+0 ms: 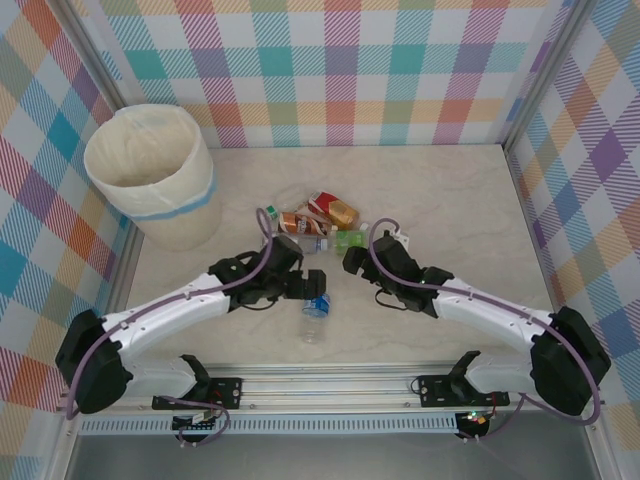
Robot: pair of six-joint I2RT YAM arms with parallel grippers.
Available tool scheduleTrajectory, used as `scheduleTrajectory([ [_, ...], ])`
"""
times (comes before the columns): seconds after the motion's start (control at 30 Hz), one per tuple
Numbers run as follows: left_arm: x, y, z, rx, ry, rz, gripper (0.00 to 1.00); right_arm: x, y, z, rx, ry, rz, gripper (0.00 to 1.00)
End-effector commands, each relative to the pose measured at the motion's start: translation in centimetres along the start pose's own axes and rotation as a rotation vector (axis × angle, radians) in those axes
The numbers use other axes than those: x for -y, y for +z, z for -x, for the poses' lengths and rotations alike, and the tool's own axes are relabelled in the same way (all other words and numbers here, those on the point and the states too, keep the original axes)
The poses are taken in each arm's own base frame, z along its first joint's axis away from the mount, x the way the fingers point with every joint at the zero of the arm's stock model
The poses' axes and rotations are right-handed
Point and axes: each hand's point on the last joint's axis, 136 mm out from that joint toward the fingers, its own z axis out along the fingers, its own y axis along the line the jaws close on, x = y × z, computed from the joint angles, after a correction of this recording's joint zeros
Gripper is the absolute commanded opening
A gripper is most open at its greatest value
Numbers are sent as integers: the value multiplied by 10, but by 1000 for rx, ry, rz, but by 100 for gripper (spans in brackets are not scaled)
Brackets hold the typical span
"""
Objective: Put the plastic bottles in the bin
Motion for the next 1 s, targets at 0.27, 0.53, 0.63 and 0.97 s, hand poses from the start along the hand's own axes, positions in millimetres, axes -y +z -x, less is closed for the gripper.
scheduleTrajectory([
  [0.27, 14, 48, -52, -199, 175, 162, 100, 32, -15, 5, 71, 39, -83, 100],
  [0.53, 1, 73, -52, -214, 214, 268, 96, 40, -24, 7, 92, 43, -93, 100],
  [0.63, -7, 80, -58, -223, 213, 295, 95, 43, -26, 7, 93, 32, -103, 100],
  [0.97, -20, 92, -66, -197, 211, 308, 89, 29, -22, 18, 120, -42, -81, 100],
])
